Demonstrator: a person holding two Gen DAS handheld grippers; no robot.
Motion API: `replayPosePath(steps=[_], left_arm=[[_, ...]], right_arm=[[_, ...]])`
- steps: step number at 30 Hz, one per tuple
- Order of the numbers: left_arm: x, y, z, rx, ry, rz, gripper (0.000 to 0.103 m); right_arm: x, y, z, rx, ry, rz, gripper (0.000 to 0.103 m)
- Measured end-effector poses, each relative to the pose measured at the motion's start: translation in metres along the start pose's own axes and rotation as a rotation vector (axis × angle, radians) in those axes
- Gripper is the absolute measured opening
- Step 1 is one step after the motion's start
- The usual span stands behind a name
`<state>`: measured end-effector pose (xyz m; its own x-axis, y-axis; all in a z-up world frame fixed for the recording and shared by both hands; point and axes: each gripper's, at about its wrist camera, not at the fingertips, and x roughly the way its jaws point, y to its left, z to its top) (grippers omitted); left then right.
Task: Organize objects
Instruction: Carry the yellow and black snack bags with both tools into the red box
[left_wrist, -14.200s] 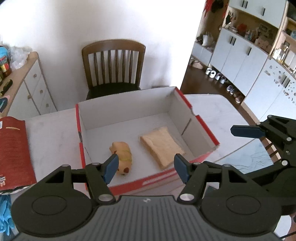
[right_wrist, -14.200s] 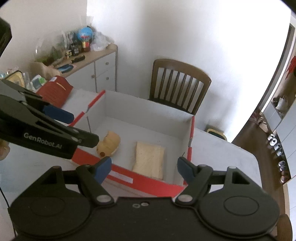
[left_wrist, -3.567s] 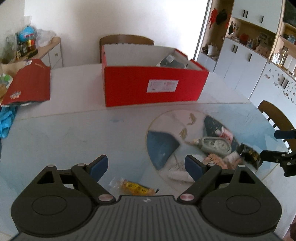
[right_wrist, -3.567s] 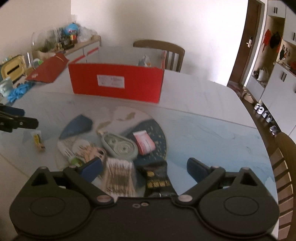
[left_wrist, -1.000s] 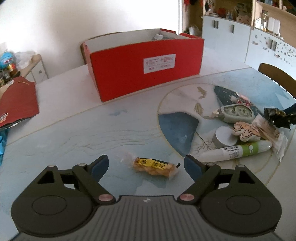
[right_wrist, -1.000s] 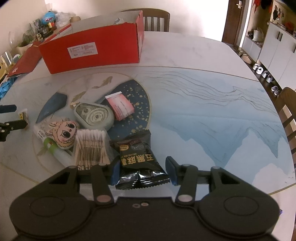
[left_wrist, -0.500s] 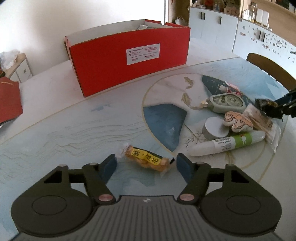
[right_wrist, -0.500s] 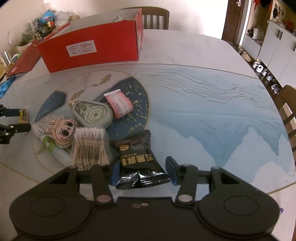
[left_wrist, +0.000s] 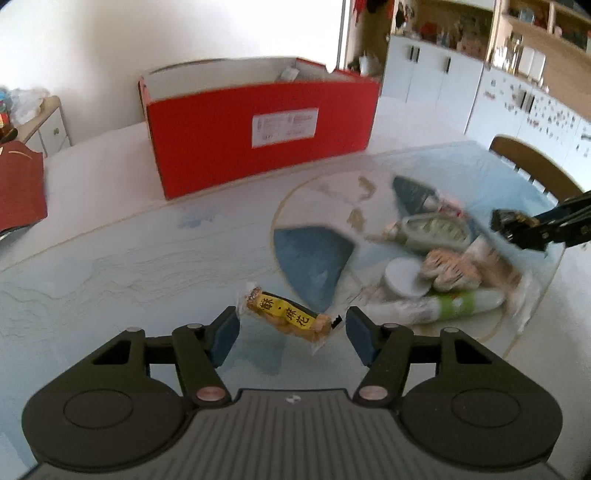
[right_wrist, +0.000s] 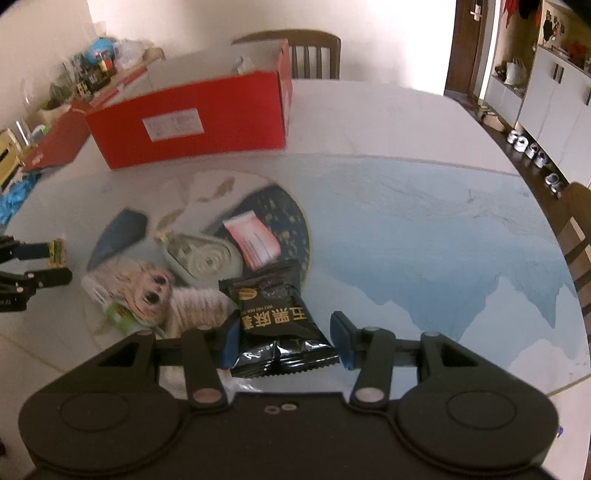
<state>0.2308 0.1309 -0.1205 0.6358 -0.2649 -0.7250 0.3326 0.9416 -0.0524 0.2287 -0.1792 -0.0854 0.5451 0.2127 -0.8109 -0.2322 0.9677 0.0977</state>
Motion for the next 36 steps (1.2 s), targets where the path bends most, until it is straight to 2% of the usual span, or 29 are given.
replayPosePath(steps=[7, 15, 24, 36], left_arm=[[-0.024, -0.015, 0.029, -0.019, -0.066, -0.058, 0.063], [-0.033, -0.021, 0.078, -0.023, -0.134, -0.083, 0.063], [-0.031, -0.004, 0.135, -0.002, -0.193, -0.031, 0.063], [-0.002, 0.042, 0.205, -0.031, -0.192, 0.056, 0.063]], right_arm=[[-0.022, 0.013, 0.029, -0.017, -0.058, 0.037, 0.049], [-0.042, 0.033, 0.082, -0.082, -0.159, 0.072, 0.049], [-0.036, 0.056, 0.138, -0.188, -0.238, 0.066, 0.049], [-0.001, 0.084, 0.197, -0.238, -0.257, 0.069, 0.049]])
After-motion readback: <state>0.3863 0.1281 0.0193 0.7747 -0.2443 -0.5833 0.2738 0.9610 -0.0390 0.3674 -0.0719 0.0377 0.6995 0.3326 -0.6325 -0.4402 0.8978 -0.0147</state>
